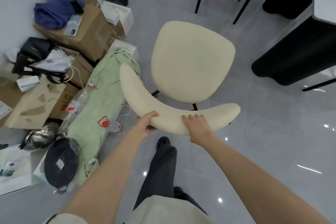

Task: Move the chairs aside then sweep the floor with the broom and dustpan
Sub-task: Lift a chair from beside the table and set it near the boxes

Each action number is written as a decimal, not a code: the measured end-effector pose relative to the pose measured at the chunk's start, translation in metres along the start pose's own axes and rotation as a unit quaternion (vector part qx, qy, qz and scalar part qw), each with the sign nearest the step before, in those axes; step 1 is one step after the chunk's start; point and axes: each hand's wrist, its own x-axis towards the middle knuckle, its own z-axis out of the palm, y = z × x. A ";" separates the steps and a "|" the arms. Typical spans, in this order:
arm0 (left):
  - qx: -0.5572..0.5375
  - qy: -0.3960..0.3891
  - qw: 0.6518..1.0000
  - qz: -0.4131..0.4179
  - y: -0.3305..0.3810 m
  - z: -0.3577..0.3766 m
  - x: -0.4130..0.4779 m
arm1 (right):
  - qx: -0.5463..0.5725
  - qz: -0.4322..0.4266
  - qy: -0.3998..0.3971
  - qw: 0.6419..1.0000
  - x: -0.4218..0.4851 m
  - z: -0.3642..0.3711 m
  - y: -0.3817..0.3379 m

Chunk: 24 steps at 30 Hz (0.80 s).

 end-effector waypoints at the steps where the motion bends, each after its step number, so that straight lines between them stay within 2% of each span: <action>1: 0.000 -0.001 1.000 0.001 -0.001 -0.001 0.001 | 0.002 0.002 0.003 1.000 0.000 0.000 0.000; 3: -0.018 0.010 1.000 0.011 -0.039 -0.021 -0.026 | -0.004 -0.006 0.003 1.000 -0.035 0.023 -0.020; 11: -0.042 0.023 0.998 -0.039 -0.161 -0.090 -0.107 | -0.004 -0.035 -0.012 0.999 -0.149 0.102 -0.076; 24: 0.059 0.003 0.998 -0.025 -0.219 -0.181 -0.206 | 0.094 -0.006 -0.017 0.995 -0.250 0.144 -0.184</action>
